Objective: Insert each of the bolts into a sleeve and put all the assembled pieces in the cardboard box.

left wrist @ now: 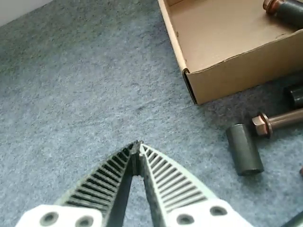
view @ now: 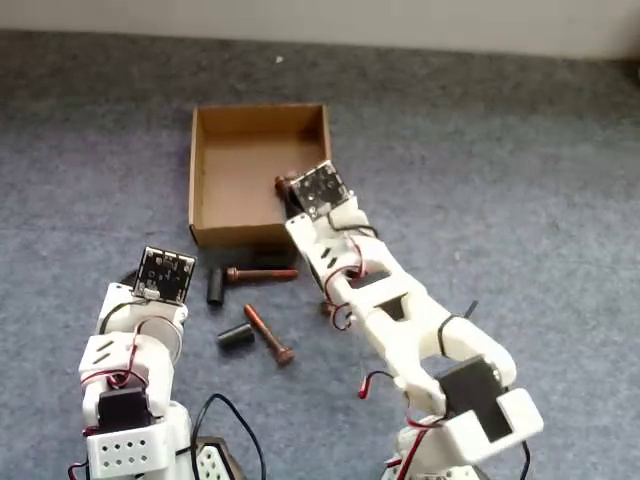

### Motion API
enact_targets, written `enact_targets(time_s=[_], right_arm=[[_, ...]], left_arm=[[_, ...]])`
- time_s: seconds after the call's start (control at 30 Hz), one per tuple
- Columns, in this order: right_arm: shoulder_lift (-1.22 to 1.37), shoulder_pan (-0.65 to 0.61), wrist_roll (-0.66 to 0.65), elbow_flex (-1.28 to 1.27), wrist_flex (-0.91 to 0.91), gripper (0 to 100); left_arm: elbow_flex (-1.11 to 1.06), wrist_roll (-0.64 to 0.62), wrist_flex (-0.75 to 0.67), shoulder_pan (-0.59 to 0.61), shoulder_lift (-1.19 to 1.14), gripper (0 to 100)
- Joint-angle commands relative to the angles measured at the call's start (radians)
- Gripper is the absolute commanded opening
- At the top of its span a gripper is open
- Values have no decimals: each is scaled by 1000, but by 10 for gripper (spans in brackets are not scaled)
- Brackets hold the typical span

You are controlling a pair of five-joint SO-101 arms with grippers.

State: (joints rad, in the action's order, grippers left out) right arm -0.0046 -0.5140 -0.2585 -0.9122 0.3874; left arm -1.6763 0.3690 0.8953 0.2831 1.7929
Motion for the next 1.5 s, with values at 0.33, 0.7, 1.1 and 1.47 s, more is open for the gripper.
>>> enact_targets(time_s=[0.33, 0.7, 1.1, 1.47], right_arm=[[45, 19, 8, 110, -107, 99], [-179, 18, 6, 62, -156, 99], [-475, -203, 2, -4, -768, 99], [-321, -421, -86, 272, -1276, 103]], left_arm=[[-19, 12, -3, -12, 2, 7], [-19, 12, -3, -8, 8, 7], [-10, 8, -14, 122, 12, 7], [-19, -84, -75, 277, 10, 46]])
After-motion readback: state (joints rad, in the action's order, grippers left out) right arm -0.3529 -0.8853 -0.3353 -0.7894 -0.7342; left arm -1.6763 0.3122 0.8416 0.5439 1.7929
